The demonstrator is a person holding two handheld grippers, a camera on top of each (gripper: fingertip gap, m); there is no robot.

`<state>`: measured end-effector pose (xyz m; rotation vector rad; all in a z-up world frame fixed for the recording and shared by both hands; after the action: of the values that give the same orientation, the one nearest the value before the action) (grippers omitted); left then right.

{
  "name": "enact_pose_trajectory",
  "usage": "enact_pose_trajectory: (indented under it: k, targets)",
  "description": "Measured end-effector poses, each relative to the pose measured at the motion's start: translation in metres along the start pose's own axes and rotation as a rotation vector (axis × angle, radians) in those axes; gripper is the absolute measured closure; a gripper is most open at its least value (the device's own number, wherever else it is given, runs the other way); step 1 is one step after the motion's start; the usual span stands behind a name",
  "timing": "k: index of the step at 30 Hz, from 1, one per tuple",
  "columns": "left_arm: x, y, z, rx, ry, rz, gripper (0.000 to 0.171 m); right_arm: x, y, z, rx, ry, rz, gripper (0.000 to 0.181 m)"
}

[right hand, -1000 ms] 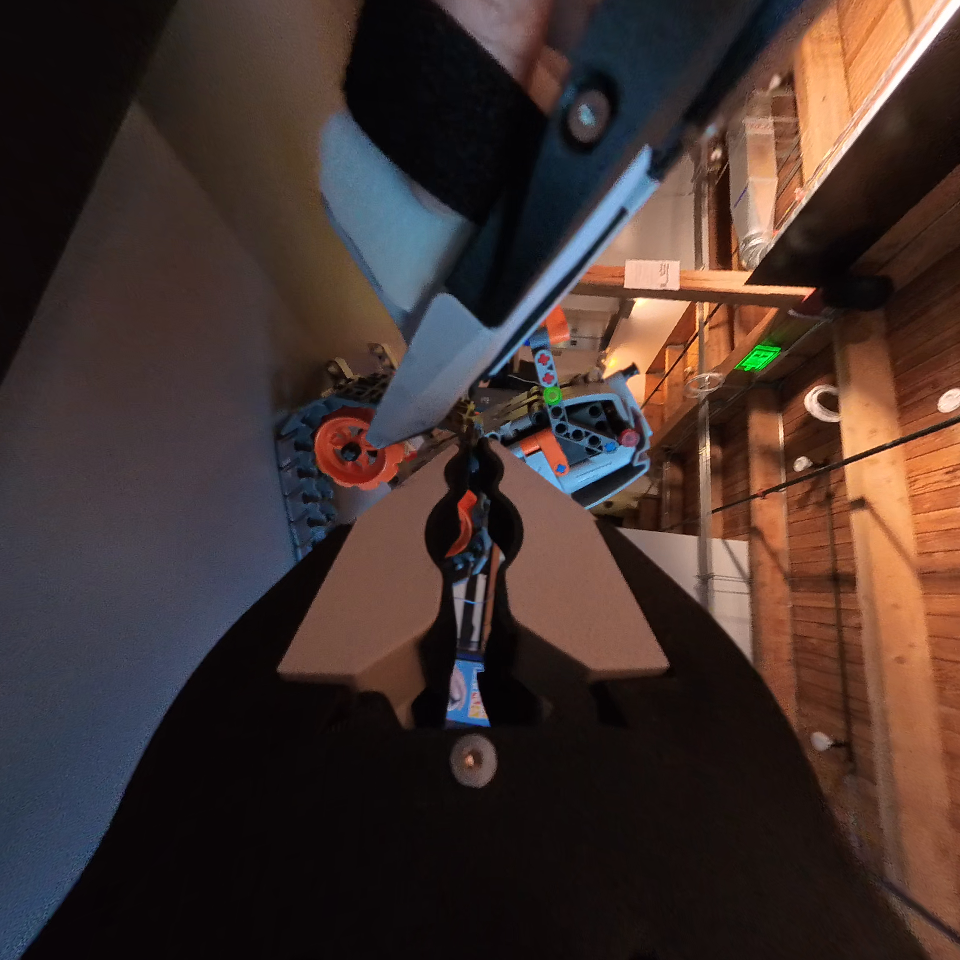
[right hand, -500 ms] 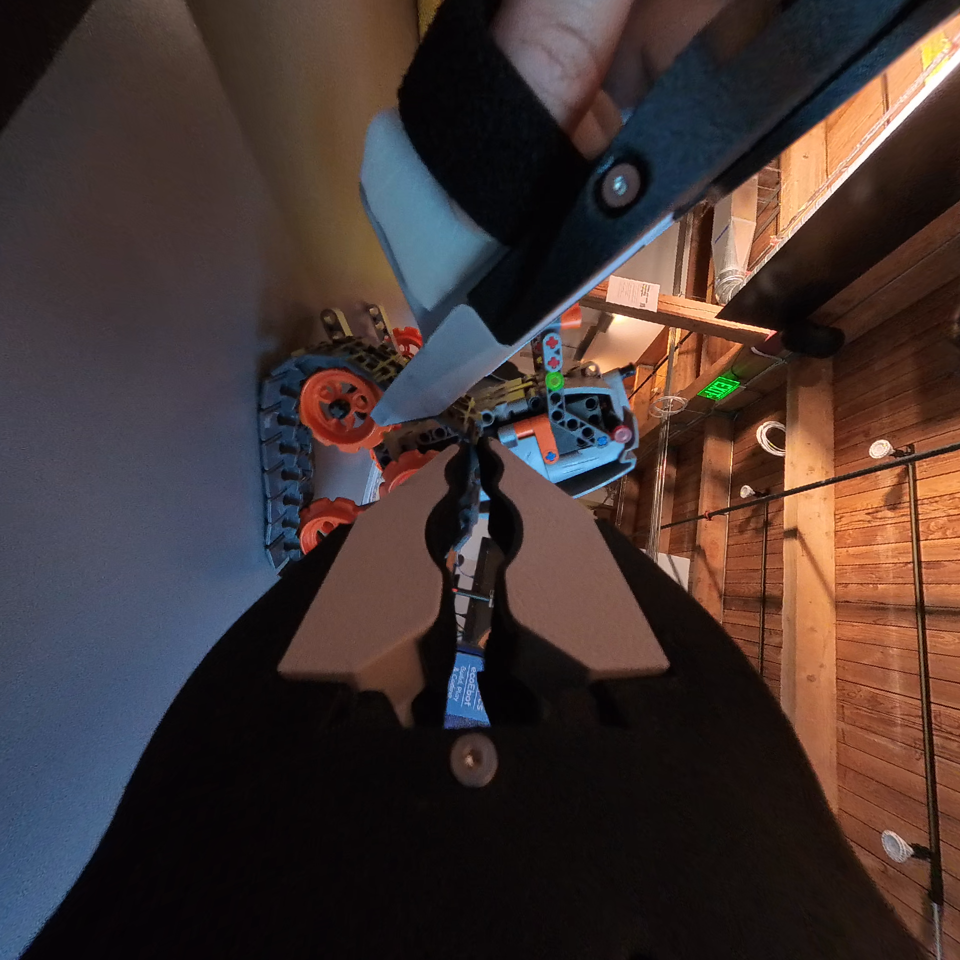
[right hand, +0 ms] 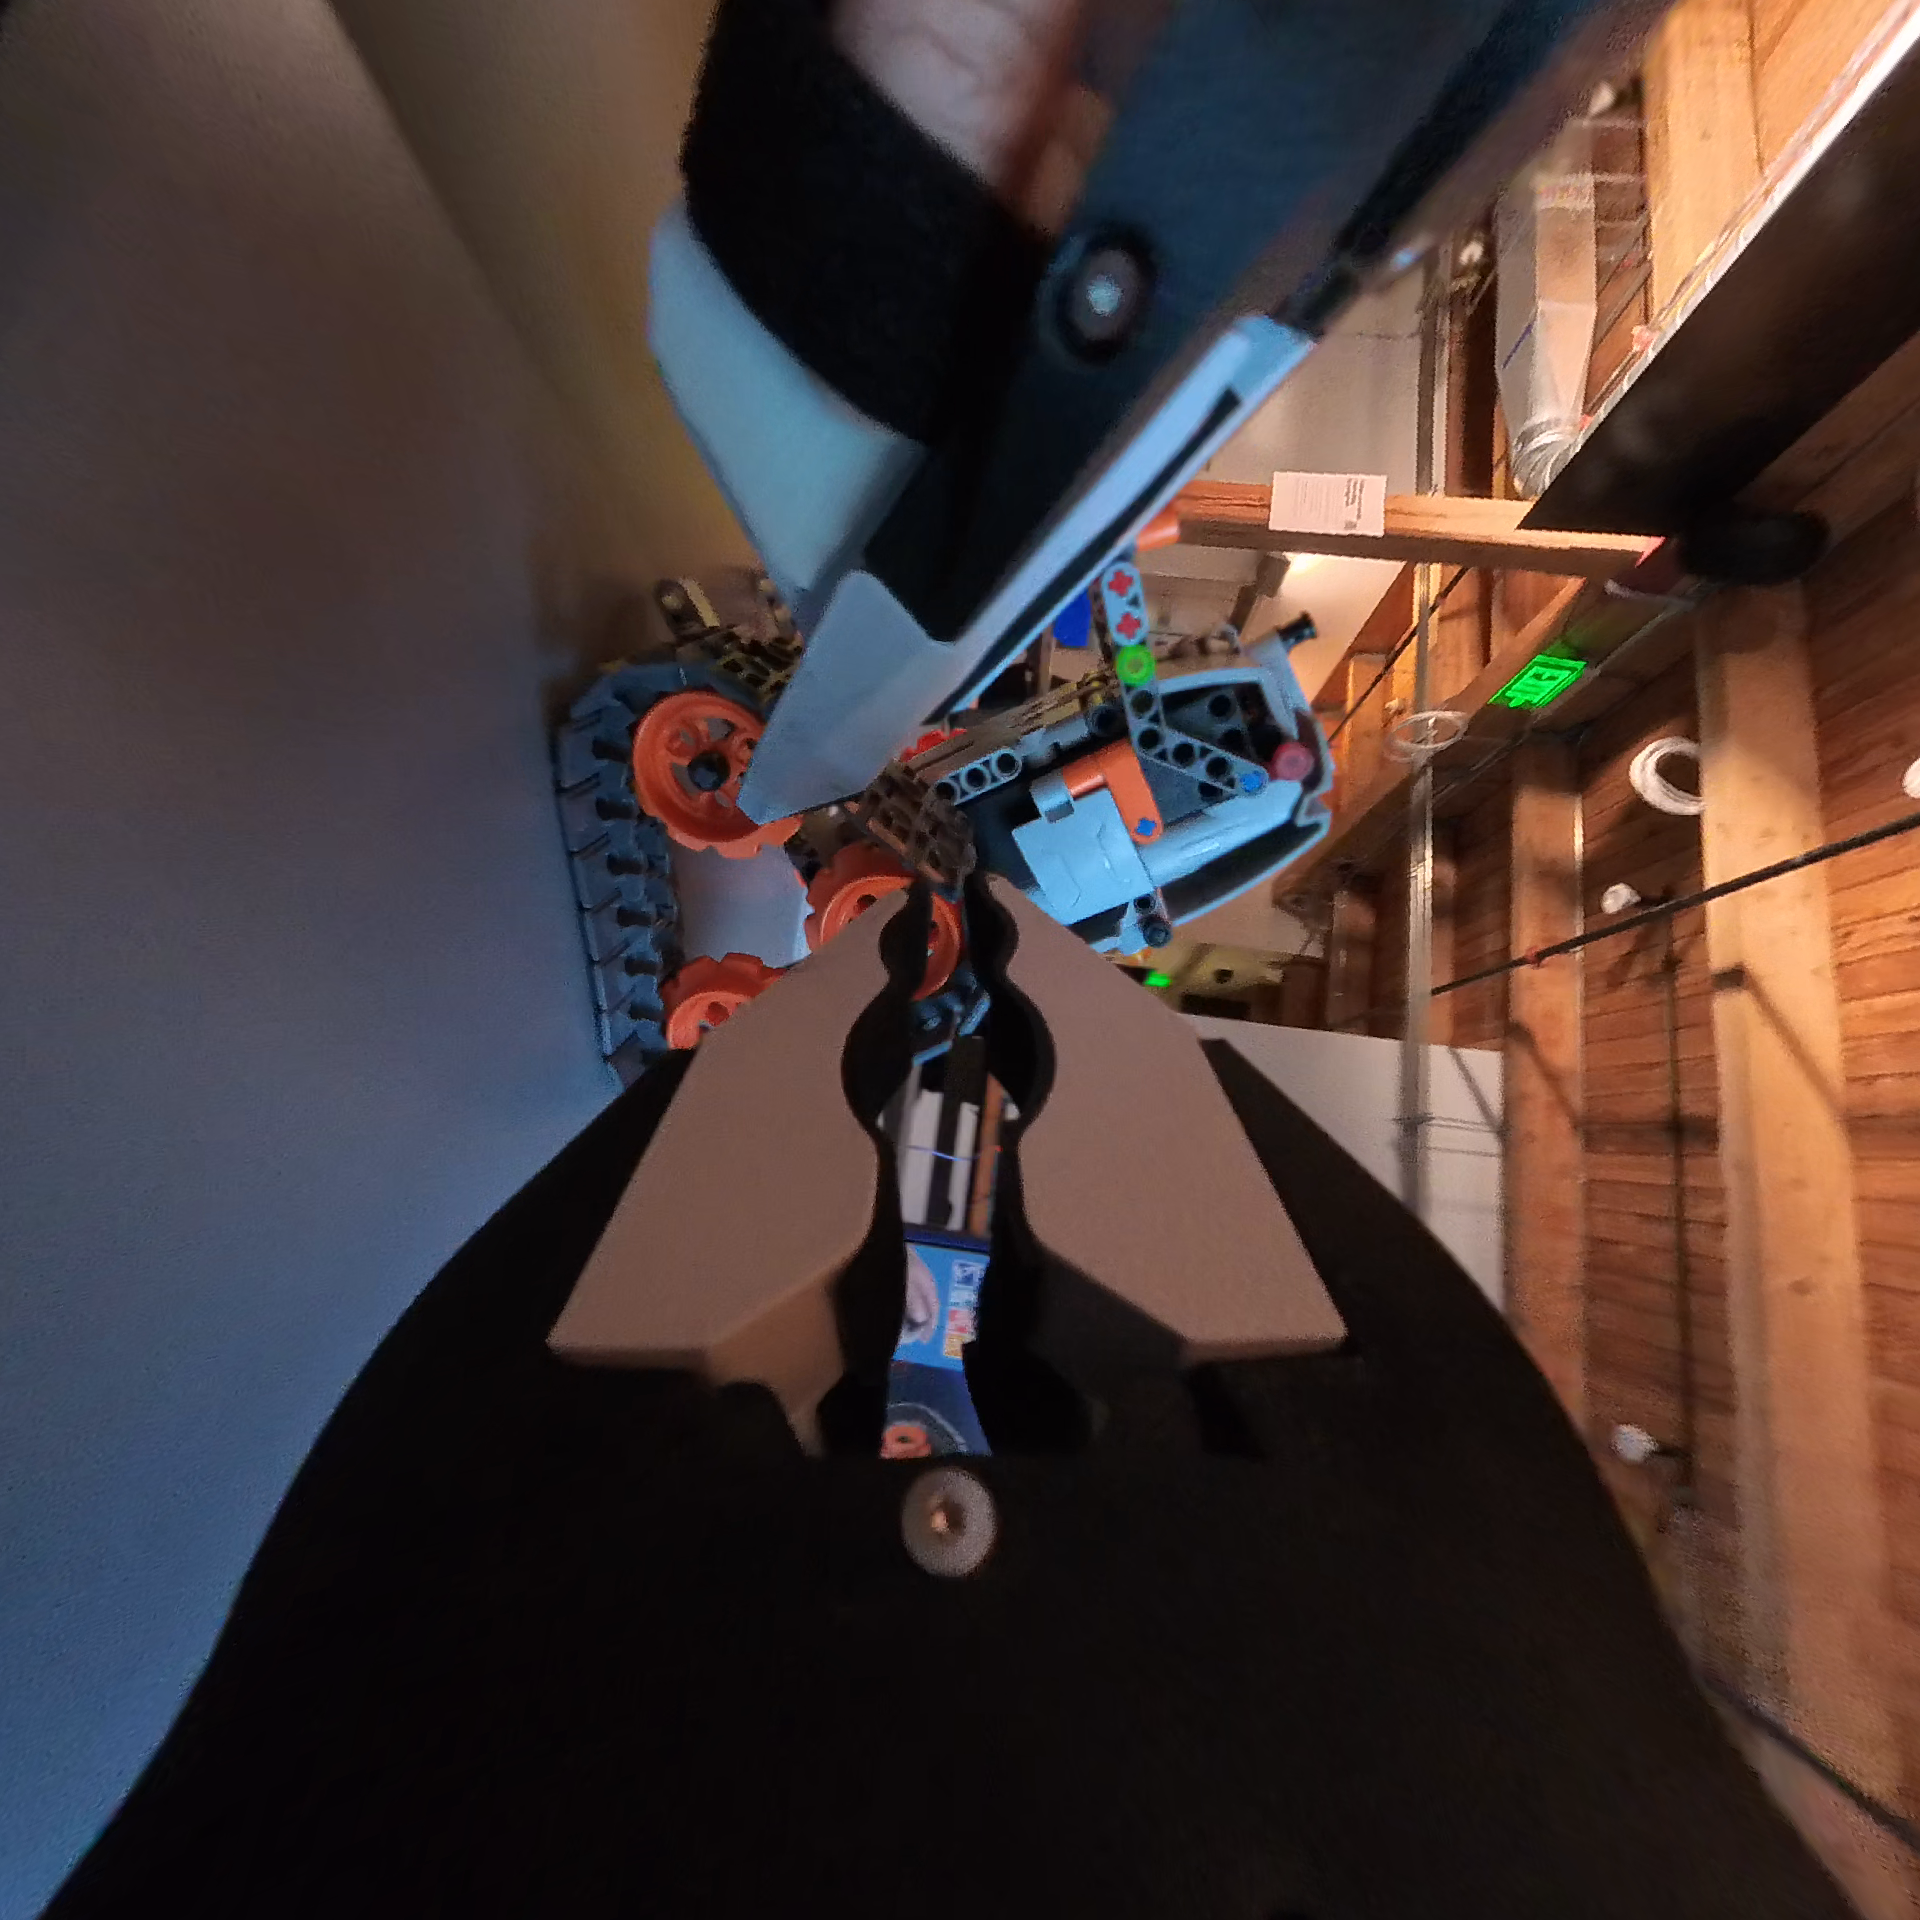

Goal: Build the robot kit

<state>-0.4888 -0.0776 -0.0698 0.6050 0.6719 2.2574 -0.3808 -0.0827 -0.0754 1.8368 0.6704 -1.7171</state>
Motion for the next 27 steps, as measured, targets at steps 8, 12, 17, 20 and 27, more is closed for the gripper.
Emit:
enact_pose_trajectory:
  k: [8, 12, 17, 20, 27]
  targets:
    - [0.0, 0.0, -0.001, -0.009, 0.008, 0.0, 0.135, -0.01, 0.01, -0.01, 0.135, -0.799, 0.261, 0.171]
    - [0.0, 0.0, -0.002, -0.029, 0.013, 0.002, 0.135, -0.019, 0.013, -0.013, 0.149, -1.342, 0.385, 0.158]
    - [0.001, 0.0, -0.005, -0.063, 0.034, 0.001, 0.135, -0.011, 0.003, -0.017, 0.198, -1.621, 0.382, 0.16]
    - [0.001, 0.0, -0.006, -0.081, 0.03, 0.004, 0.135, -0.008, -0.001, -0.016, 0.202, -1.734, 0.385, 0.16]
    - [0.002, 0.0, -0.008, -0.1, 0.033, -0.003, 0.135, -0.002, -0.011, -0.015, 0.146, -1.991, 0.394, 0.168]
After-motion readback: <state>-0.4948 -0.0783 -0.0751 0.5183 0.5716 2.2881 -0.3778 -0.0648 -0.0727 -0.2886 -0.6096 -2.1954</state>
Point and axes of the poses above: each gripper's, where its closed fingertips meet, y back along the fingers, z out of its top, x = y × z across the jaws, the point moved 9 cm from there along y, back along the fingers, and after that the axes turned 6 degrees about -z, right-handed, at the moved point
